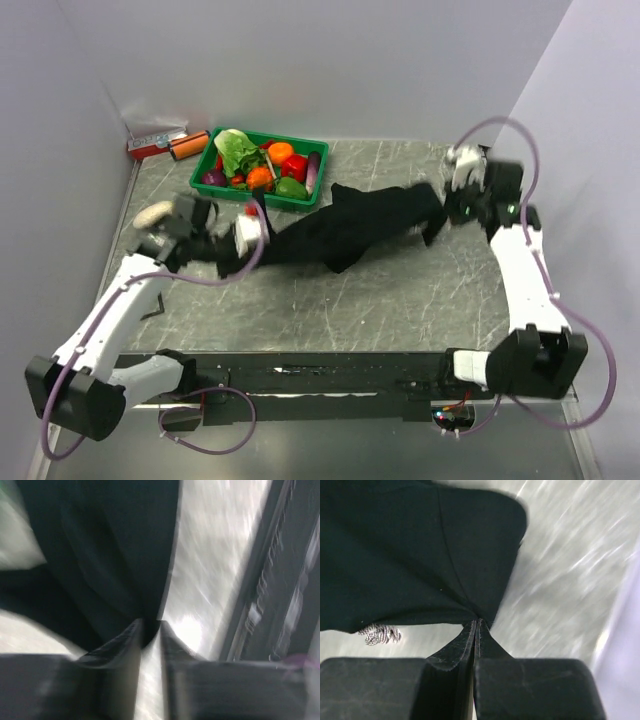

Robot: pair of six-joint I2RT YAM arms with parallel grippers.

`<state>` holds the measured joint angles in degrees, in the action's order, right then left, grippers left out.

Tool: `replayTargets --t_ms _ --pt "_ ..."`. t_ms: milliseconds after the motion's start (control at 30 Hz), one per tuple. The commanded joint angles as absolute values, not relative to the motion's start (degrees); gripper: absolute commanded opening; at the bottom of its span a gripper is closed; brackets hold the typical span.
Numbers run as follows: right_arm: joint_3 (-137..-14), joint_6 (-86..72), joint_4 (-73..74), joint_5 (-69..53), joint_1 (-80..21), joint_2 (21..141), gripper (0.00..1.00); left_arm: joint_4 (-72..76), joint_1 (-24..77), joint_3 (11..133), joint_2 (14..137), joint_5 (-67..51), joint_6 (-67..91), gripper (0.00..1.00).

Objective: Remove the brooch from the garment

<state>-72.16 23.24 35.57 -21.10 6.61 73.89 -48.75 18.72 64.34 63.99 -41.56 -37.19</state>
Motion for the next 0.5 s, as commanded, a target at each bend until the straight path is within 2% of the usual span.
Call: replayTargets --t_ms 0,67,133,267,467 --pt "-59.98 28.2 37.6 -22.93 4.41 65.75 0.0 -56.35 18.19 53.62 60.83 -32.44 -46.94 0.41" --pt "-57.67 29.88 37.88 -22.68 2.99 64.43 0.0 -54.59 18.19 53.43 59.59 -31.99 -45.7 0.56" --pt "-55.9 29.97 37.79 -22.67 1.85 64.07 0.0 -51.18 18.19 57.01 61.59 -33.39 -43.78 0.65" --pt "-55.37 29.44 36.3 -23.2 1.49 64.34 0.0 -43.79 18.54 65.46 70.55 -39.1 -36.93 0.68" --pt "-55.37 29.79 35.51 -22.68 1.41 63.55 0.0 -27.37 26.7 75.13 87.52 -43.59 -23.57 0.65"
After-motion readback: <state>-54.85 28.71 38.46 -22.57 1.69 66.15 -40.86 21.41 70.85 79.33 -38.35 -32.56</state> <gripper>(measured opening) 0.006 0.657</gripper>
